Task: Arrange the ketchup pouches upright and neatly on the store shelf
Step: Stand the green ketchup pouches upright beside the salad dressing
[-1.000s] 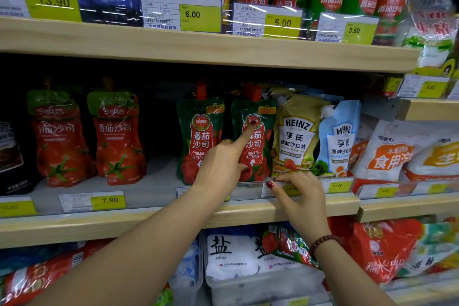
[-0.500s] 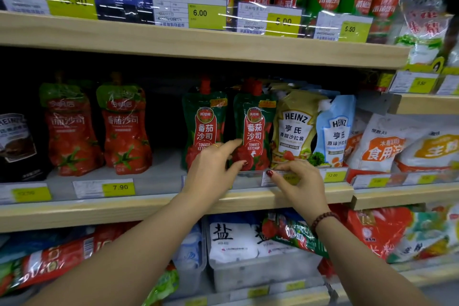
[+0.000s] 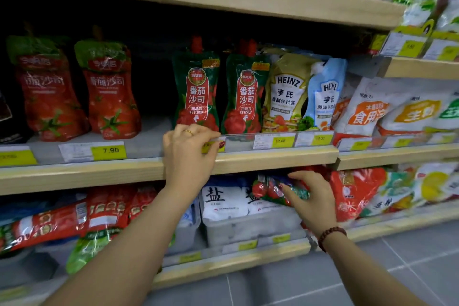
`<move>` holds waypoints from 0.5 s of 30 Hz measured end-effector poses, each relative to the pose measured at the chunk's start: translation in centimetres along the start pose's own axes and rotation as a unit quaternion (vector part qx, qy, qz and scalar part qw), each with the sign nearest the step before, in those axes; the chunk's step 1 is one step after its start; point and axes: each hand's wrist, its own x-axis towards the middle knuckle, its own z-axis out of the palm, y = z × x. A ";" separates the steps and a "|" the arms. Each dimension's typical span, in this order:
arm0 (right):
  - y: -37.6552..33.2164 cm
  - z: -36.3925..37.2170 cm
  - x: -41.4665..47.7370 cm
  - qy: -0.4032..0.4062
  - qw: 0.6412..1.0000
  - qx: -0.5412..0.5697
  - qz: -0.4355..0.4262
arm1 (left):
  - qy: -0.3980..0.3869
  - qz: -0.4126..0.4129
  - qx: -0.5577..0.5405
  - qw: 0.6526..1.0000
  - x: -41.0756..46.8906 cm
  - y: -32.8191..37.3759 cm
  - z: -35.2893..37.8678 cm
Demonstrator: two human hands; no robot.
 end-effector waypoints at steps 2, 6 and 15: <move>1.0 0.5 -0.7 -0.075 0.996 -0.045 0.020 | -0.006 -0.006 0.005 1.000 0.1 0.0 0.3; 2.2 1.5 -1.2 -0.145 0.984 -0.068 0.074 | 0.001 -0.031 0.007 0.999 0.4 0.1 0.7; 3.9 2.0 -1.6 -0.166 0.978 -0.090 0.091 | 0.017 -0.039 0.016 0.999 0.2 0.0 1.3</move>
